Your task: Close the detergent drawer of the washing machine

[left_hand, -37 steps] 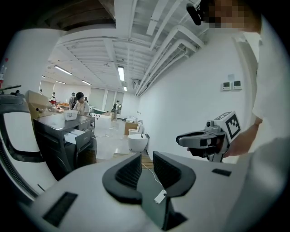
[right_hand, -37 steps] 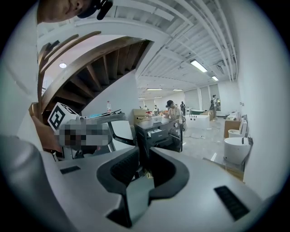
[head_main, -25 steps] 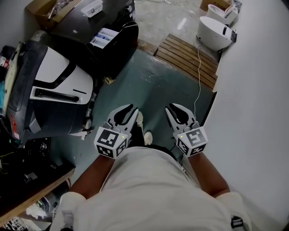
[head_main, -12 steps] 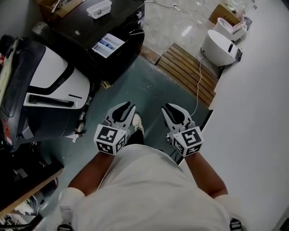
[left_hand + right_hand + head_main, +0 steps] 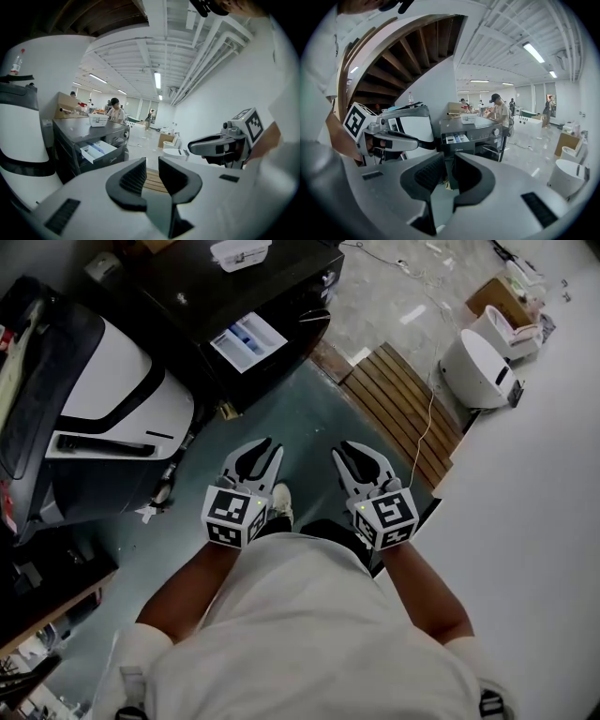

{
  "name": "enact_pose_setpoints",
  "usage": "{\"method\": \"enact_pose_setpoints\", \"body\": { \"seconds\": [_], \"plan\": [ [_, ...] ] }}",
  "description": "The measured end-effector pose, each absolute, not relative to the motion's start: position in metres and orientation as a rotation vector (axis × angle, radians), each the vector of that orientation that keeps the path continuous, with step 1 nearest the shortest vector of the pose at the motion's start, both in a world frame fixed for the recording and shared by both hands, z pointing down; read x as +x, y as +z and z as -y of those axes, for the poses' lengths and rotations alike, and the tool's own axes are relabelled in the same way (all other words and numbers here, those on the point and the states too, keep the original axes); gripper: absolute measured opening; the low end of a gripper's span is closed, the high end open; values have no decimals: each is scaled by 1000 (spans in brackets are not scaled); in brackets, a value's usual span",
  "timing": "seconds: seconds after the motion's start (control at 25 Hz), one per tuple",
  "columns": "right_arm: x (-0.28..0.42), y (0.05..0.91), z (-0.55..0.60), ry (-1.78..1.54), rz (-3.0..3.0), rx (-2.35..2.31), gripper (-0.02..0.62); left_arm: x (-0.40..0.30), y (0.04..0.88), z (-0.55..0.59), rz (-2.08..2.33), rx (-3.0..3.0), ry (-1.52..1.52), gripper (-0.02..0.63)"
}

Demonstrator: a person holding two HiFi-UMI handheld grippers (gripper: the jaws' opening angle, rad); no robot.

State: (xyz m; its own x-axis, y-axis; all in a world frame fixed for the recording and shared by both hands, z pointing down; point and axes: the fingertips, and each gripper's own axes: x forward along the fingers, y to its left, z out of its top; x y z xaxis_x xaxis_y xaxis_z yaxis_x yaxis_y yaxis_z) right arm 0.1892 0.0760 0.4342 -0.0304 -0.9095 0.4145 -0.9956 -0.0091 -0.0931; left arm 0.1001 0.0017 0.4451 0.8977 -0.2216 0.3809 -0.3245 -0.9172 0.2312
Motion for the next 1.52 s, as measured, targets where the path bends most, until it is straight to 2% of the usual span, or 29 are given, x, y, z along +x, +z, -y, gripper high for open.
{"method": "enact_pose_setpoints", "body": {
  "seconds": [0.76,1.52],
  "plan": [
    [213,496,72,562,2162,1723,72,133,493,92,727,2659,536,77],
    [258,550,152,631,2196,1495,72,157,547,151,972,2483,611,78]
  ]
}}
